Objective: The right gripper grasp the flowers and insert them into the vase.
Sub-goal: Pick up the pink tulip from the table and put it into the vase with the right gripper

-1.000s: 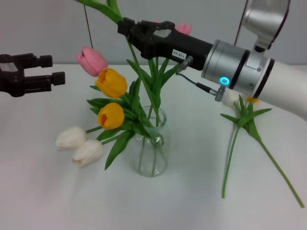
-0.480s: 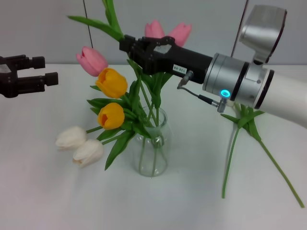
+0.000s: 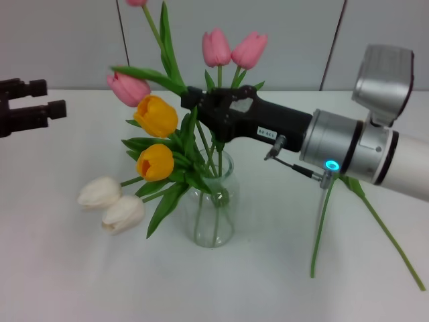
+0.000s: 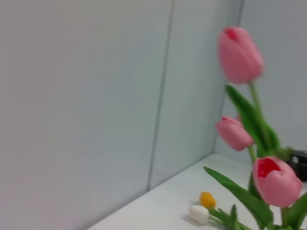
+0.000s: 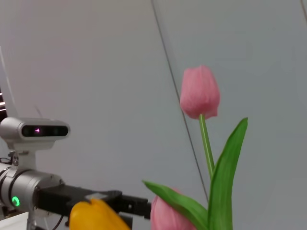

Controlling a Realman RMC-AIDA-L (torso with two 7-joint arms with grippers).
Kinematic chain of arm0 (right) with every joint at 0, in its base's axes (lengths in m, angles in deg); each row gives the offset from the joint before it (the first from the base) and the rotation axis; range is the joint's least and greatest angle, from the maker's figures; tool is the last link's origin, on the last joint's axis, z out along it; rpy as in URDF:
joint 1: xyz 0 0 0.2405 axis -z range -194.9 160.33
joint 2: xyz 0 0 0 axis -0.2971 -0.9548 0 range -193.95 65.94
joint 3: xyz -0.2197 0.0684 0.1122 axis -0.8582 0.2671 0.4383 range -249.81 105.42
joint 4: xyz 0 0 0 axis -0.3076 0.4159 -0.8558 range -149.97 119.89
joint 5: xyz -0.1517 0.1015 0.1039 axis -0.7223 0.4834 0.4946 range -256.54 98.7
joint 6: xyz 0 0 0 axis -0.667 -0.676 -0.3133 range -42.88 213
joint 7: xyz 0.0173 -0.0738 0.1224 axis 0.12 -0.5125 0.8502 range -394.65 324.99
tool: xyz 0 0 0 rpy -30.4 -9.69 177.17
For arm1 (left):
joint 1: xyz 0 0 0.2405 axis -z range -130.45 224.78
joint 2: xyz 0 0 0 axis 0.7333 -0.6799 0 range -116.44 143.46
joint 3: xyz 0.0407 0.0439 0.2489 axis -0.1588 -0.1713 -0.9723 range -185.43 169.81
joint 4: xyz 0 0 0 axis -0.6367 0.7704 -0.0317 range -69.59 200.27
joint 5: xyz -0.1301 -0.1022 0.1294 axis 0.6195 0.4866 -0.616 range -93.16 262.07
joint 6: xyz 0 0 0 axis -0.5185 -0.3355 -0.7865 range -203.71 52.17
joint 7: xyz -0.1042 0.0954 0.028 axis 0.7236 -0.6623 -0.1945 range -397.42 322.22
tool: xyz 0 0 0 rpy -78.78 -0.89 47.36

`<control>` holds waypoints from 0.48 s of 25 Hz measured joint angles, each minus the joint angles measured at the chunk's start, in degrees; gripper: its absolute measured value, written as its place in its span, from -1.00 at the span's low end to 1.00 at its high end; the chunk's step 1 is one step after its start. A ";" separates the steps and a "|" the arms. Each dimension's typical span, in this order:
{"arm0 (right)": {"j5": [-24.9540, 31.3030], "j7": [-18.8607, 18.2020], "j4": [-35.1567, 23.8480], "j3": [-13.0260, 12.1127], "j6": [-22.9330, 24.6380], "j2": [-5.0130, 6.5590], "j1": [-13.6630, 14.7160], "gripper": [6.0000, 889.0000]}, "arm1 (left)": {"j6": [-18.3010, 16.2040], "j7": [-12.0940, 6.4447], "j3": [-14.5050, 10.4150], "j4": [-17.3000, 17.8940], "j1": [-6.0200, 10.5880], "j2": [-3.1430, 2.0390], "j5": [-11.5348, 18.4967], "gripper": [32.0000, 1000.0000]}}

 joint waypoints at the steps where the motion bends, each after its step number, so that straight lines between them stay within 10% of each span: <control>1: -0.25 0.15 0.02 0.01 -0.25 0.00 0.40 -0.89 | -0.06 -0.05 0.35 0.00 -0.20 -0.04 0.00 0.53; 12: -1.31 2.27 -1.28 0.35 -3.47 0.00 4.07 -0.89 | 0.08 -0.87 4.90 2.22 -1.83 0.69 0.75 0.53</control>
